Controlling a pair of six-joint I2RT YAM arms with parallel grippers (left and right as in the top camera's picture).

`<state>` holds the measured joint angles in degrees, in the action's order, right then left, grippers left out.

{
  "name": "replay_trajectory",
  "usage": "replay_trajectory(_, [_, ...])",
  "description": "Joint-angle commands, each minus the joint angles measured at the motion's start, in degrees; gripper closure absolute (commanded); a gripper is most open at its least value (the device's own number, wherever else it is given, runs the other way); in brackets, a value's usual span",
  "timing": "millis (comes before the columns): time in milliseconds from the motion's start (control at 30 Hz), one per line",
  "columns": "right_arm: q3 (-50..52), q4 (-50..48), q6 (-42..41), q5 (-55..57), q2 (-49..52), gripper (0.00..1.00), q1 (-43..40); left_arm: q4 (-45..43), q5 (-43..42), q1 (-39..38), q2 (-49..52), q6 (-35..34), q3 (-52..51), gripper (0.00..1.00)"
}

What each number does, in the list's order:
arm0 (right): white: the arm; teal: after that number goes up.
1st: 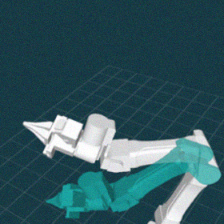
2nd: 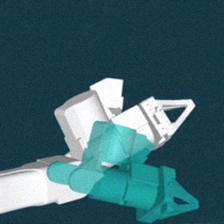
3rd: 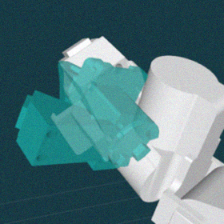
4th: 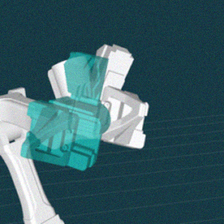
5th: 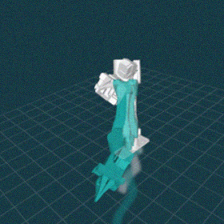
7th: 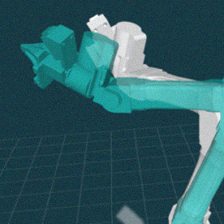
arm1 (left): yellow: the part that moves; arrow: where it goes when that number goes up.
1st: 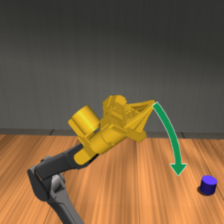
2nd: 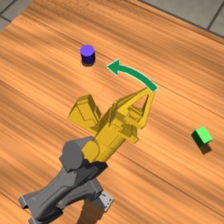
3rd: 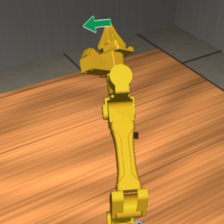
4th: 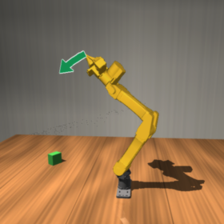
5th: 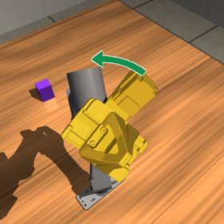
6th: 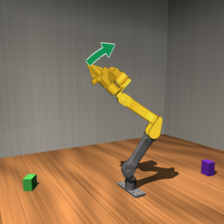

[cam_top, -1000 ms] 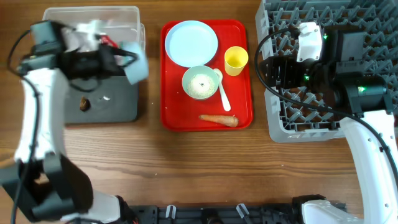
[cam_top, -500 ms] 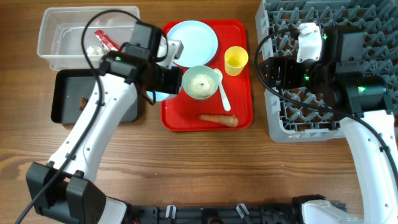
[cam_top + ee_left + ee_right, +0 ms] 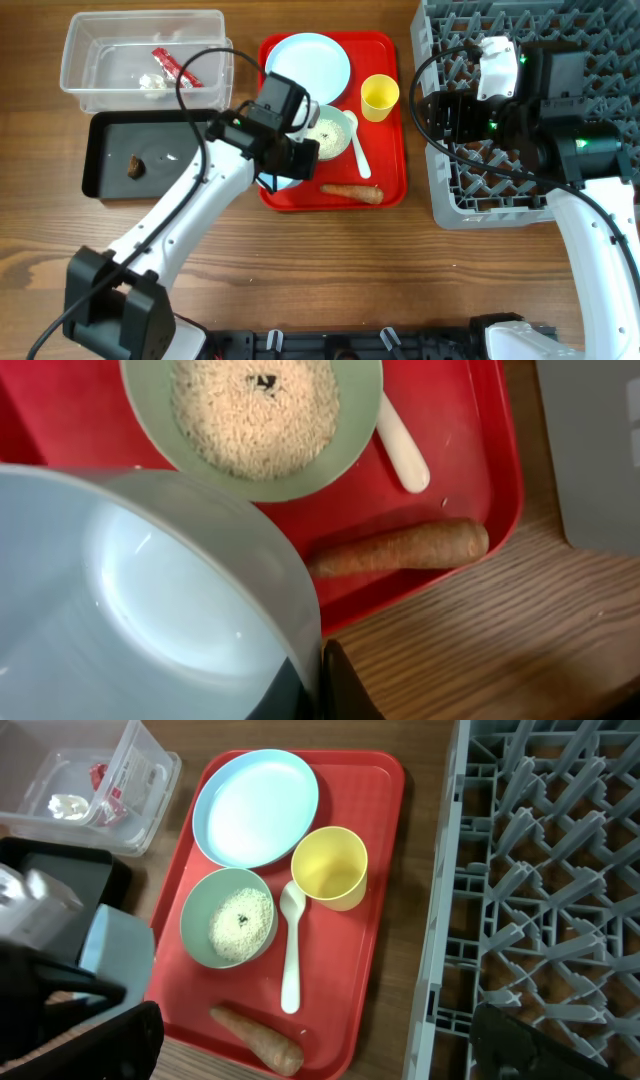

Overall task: Sort waste into correct bins and load items into the dishwasher rack
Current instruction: 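Carry the empty blue bowl back onto the red tray and release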

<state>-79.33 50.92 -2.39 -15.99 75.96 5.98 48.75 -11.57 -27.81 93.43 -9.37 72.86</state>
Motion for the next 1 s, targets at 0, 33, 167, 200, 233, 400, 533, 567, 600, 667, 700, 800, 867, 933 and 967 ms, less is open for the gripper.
replay_trajectory(0, [-1.18, -0.31, -0.68, 0.52, 0.72, 0.0, 0.39, -2.03, 1.03, -1.25, 2.1, -0.76, -2.95, 0.96])
replay_trajectory(33, [-1.18, -0.28, -0.7, 0.52, 0.76, 0.0, 0.39, -2.51, 1.03, -1.51, 2.54, -0.76, -3.45, 0.96])
replay_trajectory(167, [-1.18, -0.28, -0.72, 0.52, 0.98, 0.0, 0.39, -3.48, 1.46, -2.36, 4.07, -0.74, -4.39, 0.96])
replay_trajectory(200, [-1.18, -0.28, -0.7, 0.52, 1.07, 0.0, 0.39, -3.58, 1.86, -2.47, 4.57, -0.74, -4.39, 0.96])
replay_trajectory(233, [-1.18, -0.28, -0.74, 0.52, 1.09, 0.0, 0.39, -3.58, 2.12, -2.58, 4.81, -0.76, -4.39, 0.95])
replay_trajectory(400, [-1.18, -0.28, -0.72, 0.52, 1.16, 0.0, 0.39, -3.58, 2.54, -2.58, 5.44, -0.74, -4.39, 0.83])
replay_trajectory(533, [-1.18, -0.28, -0.72, 0.52, 1.2, 0.0, 0.39, -3.65, 2.73, -2.54, 5.42, -0.72, -4.39, 0.57])
replay_trajectory(567, [-1.18, -0.28, -0.72, 0.52, 1.2, 0.0, 0.39, -3.8, 2.84, -2.45, 5.38, -0.72, -4.35, 0.51])
replay_trajectory(600, [-1.18, -0.31, -0.7, 0.52, 1.2, 0.0, 0.39, -3.96, 2.97, -2.25, 5.33, -0.72, -4.13, 0.46])
replay_trajectory(667, [-1.18, -0.31, -0.68, 0.52, 1.2, 0.0, 0.39, -4.04, 2.97, -1.81, 5.25, -0.74, -3.37, 0.39])
replay_trajectory(700, [-1.18, -0.31, -0.68, 0.55, 1.2, 0.0, 0.39, -4.02, 2.97, -1.42, 5.25, -0.72, -2.34, 0.35])
replay_trajectory(800, [-1.18, -0.31, -0.63, 0.55, 1.2, 0.0, 0.39, -4.74, 3.21, -0.55, 5.25, 0.61, 1.51, 0.26])
replay_trajectory(867, [-1.18, -0.33, -0.61, 0.61, 1.2, 0.0, 0.39, -6.58, 3.13, -0.5, 5.27, 4.09, 2.99, 0.24])
replay_trajectory(933, [-1.18, -0.42, -0.66, 0.76, 1.2, 0.0, 0.39, -9.35, 3.08, -0.74, 5.27, 11.32, 3.37, 0.23])
replay_trajectory(967, [-1.18, -0.55, -0.66, 0.76, 1.2, 0.0, 0.39, -10.36, 3.08, -0.79, 5.46, 13.62, 3.37, 0.23])
